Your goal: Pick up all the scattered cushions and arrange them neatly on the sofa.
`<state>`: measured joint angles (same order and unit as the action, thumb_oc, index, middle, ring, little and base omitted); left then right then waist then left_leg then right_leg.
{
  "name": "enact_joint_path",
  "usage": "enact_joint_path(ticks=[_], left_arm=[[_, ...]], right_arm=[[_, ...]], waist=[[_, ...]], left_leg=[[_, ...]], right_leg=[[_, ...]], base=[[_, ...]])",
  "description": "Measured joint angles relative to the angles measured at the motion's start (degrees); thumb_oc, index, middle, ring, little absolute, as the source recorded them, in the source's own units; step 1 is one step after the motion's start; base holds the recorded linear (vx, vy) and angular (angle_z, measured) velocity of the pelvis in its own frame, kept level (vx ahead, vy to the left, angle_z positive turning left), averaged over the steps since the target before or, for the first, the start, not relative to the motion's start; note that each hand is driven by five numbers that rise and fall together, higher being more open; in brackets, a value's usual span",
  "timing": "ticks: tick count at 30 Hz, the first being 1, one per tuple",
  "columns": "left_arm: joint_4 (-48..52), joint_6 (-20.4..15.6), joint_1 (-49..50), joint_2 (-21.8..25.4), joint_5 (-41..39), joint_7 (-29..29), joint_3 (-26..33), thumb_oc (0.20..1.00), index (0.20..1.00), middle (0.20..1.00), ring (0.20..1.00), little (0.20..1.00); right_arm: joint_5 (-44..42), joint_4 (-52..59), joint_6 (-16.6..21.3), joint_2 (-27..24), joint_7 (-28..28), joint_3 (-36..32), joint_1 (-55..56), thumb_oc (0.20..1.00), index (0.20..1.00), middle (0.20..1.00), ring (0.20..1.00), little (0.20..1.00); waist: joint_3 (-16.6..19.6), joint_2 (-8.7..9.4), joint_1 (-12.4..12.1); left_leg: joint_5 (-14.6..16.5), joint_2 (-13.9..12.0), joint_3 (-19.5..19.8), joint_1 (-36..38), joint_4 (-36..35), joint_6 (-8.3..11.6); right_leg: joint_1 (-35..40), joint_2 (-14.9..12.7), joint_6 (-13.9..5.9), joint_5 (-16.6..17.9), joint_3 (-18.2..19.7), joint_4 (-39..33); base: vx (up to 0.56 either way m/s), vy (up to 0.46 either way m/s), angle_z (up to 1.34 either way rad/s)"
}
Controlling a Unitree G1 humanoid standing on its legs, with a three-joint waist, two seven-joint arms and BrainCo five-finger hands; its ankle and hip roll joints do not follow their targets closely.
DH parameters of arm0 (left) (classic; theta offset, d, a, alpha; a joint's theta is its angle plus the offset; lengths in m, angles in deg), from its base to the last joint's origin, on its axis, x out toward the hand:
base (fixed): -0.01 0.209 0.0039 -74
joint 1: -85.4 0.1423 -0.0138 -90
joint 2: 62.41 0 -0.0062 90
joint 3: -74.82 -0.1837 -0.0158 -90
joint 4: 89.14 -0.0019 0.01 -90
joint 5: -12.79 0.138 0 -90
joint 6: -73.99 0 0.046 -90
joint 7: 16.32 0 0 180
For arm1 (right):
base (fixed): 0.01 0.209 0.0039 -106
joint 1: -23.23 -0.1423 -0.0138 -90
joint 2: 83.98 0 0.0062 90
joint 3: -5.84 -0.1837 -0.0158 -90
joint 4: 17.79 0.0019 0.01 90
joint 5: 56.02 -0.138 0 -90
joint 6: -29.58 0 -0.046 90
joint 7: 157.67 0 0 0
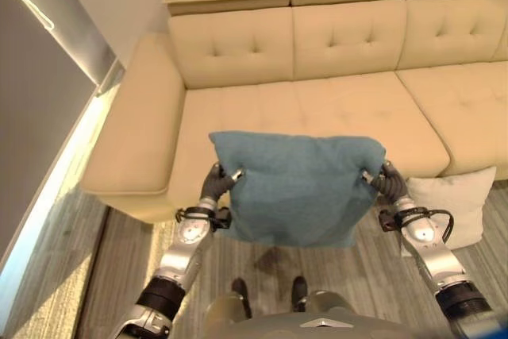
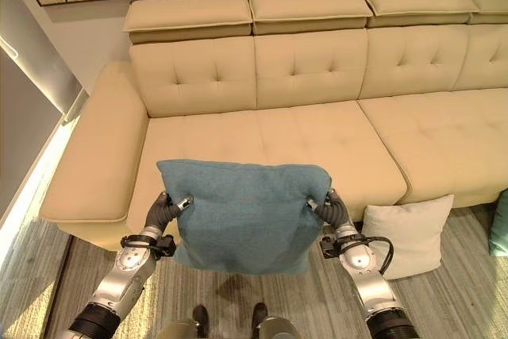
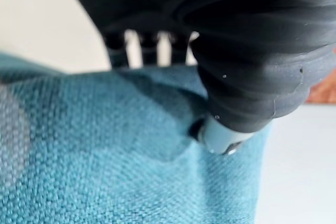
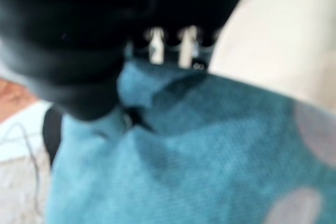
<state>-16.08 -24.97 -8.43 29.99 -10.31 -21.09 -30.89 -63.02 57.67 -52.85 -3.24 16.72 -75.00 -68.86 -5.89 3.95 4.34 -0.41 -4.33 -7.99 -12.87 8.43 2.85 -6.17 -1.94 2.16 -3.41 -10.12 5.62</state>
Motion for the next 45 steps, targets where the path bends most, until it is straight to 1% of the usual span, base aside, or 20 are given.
enact_joint_path(ticks=[3, 5, 8, 10, 12, 15, 20, 22, 25, 27, 28, 29, 30, 32, 34, 35, 38, 40, 43, 45], left_arm=[[0.0, 0.1, 0.4, 0.1, 0.0, 0.1, 0.0, 0.2, 0.2, 0.2, 0.2, 0.2], [0.0, 0.2, 0.5, -0.2, 0.0, 0.8, 0.1, 0.2, 0.2, 0.2, 0.2, 0.2], [0.2, 0.6, 1.0, 0.4, 0.0, 1.1, 1.1, 0.2, 0.2, 0.2, 0.2, 0.2], [0.5, 0.8, 0.9, 2.1, 0.0, 1.1, 3.4, 0.2, 0.2, 0.2, 0.2, 0.2], [0.5, 0.8, 1.0, 2.9, 0.0, 0.9, 4.2, 0.2, 0.2, 0.2, 0.2, 0.2], [0.6, 0.8, 1.0, 3.1, 0.0, 0.6, 5.2, 0.2, 0.2, 0.2, 0.2, 0.2], [-0.1, 0.8, 0.0, 2.6, 0.0, 0.3, 5.7, 0.2, 0.2, 0.2, 0.2, 0.2], [-0.2, 0.8, 0.0, 2.1, 0.0, -0.2, 5.6, 0.2, 0.2, 0.2, 0.2, 0.2], [-0.3, 0.8, 0.3, 1.8, 0.0, -0.2, 4.8, 0.2, 0.2, 0.2, 0.2, 0.2], [-0.3, 0.8, 0.9, -0.6, 0.0, -0.1, 3.9, 0.2, 0.2, 0.2, 0.2, 0.2], [-0.2, 0.8, 0.8, -2.3, 0.0, -0.1, 3.4, 0.2, 0.2, 0.2, 0.2, 0.2], [-0.3, 0.8, 0.4, -2.7, -0.1, 0.1, 3.2, 0.2, 0.2, 0.2, 0.2, 0.2], [-0.4, 0.9, -0.2, -2.5, -0.1, 0.3, 2.7, 0.2, 0.2, 0.2, 0.2, 0.2], [-0.3, 0.9, -1.5, -1.8, -0.1, 1.2, 1.7, 0.2, 0.2, 0.2, 0.2, 0.2], [-0.3, 0.9, -1.4, -1.3, -0.9, 1.2, 2.1, 0.2, 0.2, 0.2, 0.2, 0.2], [-0.3, 0.8, -1.6, -1.0, -1.0, 1.2, 2.2, 0.2, 0.2, 0.2, 0.2, 0.2], [-0.5, 0.9, -2.7, -0.9, -1.0, 1.8, 1.6, 0.2, 0.2, 0.2, 0.2, 0.2], [-0.6, 0.9, -2.7, -0.6, -1.0, 1.9, 0.9, 0.2, 0.2, 0.2, 0.2, 0.2], [0.1, 0.8, -2.9, 0.0, -1.0, 2.0, 1.1, 0.2, 0.2, 0.2, 0.2, 0.2], [0.1, 0.8, -3.1, 0.7, -1.0, 2.1, 1.2, 0.2, 0.2, 0.2, 0.2, 0.2]], right_arm=[[-0.1, 0.2, 0.0, 0.3, -0.1, -0.1, 0.6, 0.2, 0.2, 0.2, 0.2, 0.2], [-0.1, 0.3, -0.2, 0.6, 0.0, -0.8, 0.7, 0.2, 0.2, 0.2, 0.2, 0.2], [0.3, 1.7, -0.4, 0.9, 0.7, -0.5, 0.7, 0.2, 0.2, 0.2, 0.2, 0.2], [0.4, 2.5, -0.5, 2.3, 1.0, 0.7, -0.4, 0.2, 0.2, 0.2, 0.2, 0.2], [0.4, 2.4, -0.6, 2.5, 1.5, 1.9, -0.3, 0.2, 0.2, 0.2, 0.2, 0.2], [0.5, 2.5, -0.6, 2.5, 1.7, 2.9, -1.0, 0.2, 0.2, 0.2, 0.2, 0.2], [0.4, 2.2, -1.1, 2.2, 1.3, 3.8, -2.7, 0.2, 0.2, 0.2, 0.2, 0.2], [0.4, 1.8, -1.3, 2.2, 1.2, 3.7, -2.7, 0.2, 0.2, 0.2, 0.2, 0.2], [0.4, 1.6, -1.4, 2.1, 1.3, 3.2, -2.0, 0.2, 0.2, 0.2, 0.2, 0.2], [0.4, 0.4, -1.6, 1.0, 1.4, 2.0, -1.4, 0.2, 0.2, 0.2, 0.2, 0.2], [0.5, -0.4, -1.8, -0.7, 1.4, 1.9, -1.1, 0.2, 0.2, 0.2, 0.2, 0.2], [0.5, -0.4, -1.9, -1.3, 1.8, 1.4, -0.8, 0.2, 0.2, 0.2, 0.2, 0.2], [0.5, -0.3, -1.9, -1.3, 2.3, 0.7, 0.0, 0.2, 0.2, 0.2, 0.2, 0.2], [0.4, -0.3, -1.9, -1.5, 2.6, -0.2, 0.4, 0.2, 0.2, 0.2, 0.2, 0.2], [0.4, 0.1, -1.5, -1.7, 2.6, 0.2, -0.1, 0.2, 0.2, 0.2, 0.2, 0.2], [0.4, 0.3, -1.5, -1.6, 2.5, 0.1, -0.5, 0.2, 0.2, 0.2, 0.2, 0.2], [0.4, -0.1, -1.5, -1.7, 1.8, -0.7, -0.3, 0.2, 0.2, 0.2, 0.2, 0.2], [0.4, -0.4, -1.6, -1.6, 1.5, -0.9, -0.1, 0.2, 0.2, 0.2, 0.2, 0.2], [0.4, 0.2, -1.6, 0.5, 1.2, -2.9, -1.4, 0.2, 0.2, 0.2, 0.2, 0.2], [0.4, 0.2, -1.6, 0.4, 1.2, -2.8, -2.0, 0.2, 0.2, 0.2, 0.2, 0.2]], waist=[[0.1, -0.78, -0.2], [0.0, -2.62, 0.6], [0.0, -2.46, -0.4], [-0.8, -2.05, -1.7], [-1.2, -1.36, -2.2], [-1.4, -1.67, -2.1], [-2.3, -1.64, -0.4], [-2.9, -0.52, 0.3], [-3.0, 0.2, 1.4], [-2.9, -2.34, 2.4], [-2.5, -4.5, 2.7], [-2.6, -4.38, 2.7], [-2.6, -3.38, 2.8], [-3.1, 0.33, 3.4], [-2.9, 1.76, 1.8], [-3.0, 2.03, 1.8], [-3.1, 2.41, 2.0], [-2.9, 2.22, 2.2], [-3.3, 2.12, 2.3], [-3.6, 1.0, 1.9]], left_leg=[[-1.1, -0.6, -0.2, 1.9, -3.4, -0.62], [-2.7, 1.2, -0.8, 6.2, -6.7, -2.81], [-1.1, 5.3, -3.3, 8.9, -7.6, -5.62], [0.5, 7.4, -6.1, 9.9, -7.0, -8.17], [2.4, 8.1, -6.0, 11.4, -7.4, -7.58], [2.0, 8.3, -6.8, 12.0, -8.8, -7.61], [2.4, 9.0, -6.4, 13.0, -9.8, -8.04], [3.6, 9.7, -5.4, 15.1, -10.3, -7.53], [5.2, 10.2, -3.0, 17.7, -11.0, -6.03], [6.0, 7.8, -0.4, 20.8, -13.0, -3.89], [6.7, 4.7, 0.9, 21.1, -12.5, -2.49], [6.7, 3.4, 2.0, 20.4, -10.0, -2.09], [6.6, 3.0, 3.3, 18.4, -5.6, -1.8], [5.2, 2.7, 2.7, 6.6, 20.2, -0.11], [5.7, 0.0, 2.8, 0.6, 28.5, 0.38], [5.9, -1.0, 2.1, -0.6, 26.5, 0.05], [0.9, -4.0, 2.2, -0.1, -5.6, 1.31], [0.3, -3.8, 2.4, 4.6, -7.0, 1.59], [0.1, 3.3, 2.0, 7.7, -6.6, -0.67], [-1.5, 2.4, 1.5, 8.2, -5.7, -2.46]], right_leg=[[1.1, 1.7, 0.11, -0.2, -0.1, -0.7], [1.3, 1.7, -1.3, -1.3, 1.0, 1.2], [-1.5, -2.7, -4.02, -5.8, 4.3, 9.5], [-9.0, -6.4, -6.86, -6.1, 5.5, 25.1], [-11.4, -7.2, -8.41, -6.7, 6.1, 28.9], [-12.8, -7.6, -8.75, -5.9, 5.8, 18.7], [-15.3, -7.4, -11.04, 6.3, 6.4, -3.3], [-15.0, -7.5, -11.3, 8.0, 6.4, -6.6], [-12.6, -7.1, -10.31, 9.9, 8.1, -6.8], [-10.8, -4.7, -8.07, 16.3, 8.6, -5.4], [-10.2, -2.3, -5.09, 13.9, 6.9, -3.6], [-9.8, -1.6, -3.55, 12.1, 5.8, -2.2], [-8.9, -1.9, -3.01, 10.9, 4.5, -1.8], [-6.6, -2.8, 0.1, 8.2, 2.2, -1.0], [-4.8, -1.7, 2.07, 6.4, 2.5, -0.9], [-4.4, -1.1, 1.85, 5.8, 2.6, -0.6], [-1.4, 2.4, -0.5, 5.4, 3.2, -3.9], [-0.4, 3.9, -0.68, 5.2, 4.6, -3.7], [-0.6, 4.1, -0.09, 5.6, 9.2, -3.5], [-0.7, 5.8, -0.29, 5.3, 9.3, -3.1]], base=[[0.21, 0.194, -0.19], [0.22, 0.298, -0.18], [0.14, 0.259, -0.34], [0.22, 0.207, -0.4], [0.22, 0.071, -0.15], [0.19, -0.004, -0.06], [0.21, -0.042, -0.01], [0.26, -0.076, 0.31], [0.3, -0.097, 0.37], [0.4, -0.236, 0.55], [0.39, -0.355, 0.54], [0.29, -0.367, 0.6], [0.12, -0.272, 0.79], [0.11, -0.178, 0.58], [0.18, 0.024, -0.23], [0.2, 0.142, -0.27], [0.25, 0.273, -0.26], [0.2, 0.342, -0.26], [0.04, 0.181, -0.39], [0.02, 0.093, -0.37]])
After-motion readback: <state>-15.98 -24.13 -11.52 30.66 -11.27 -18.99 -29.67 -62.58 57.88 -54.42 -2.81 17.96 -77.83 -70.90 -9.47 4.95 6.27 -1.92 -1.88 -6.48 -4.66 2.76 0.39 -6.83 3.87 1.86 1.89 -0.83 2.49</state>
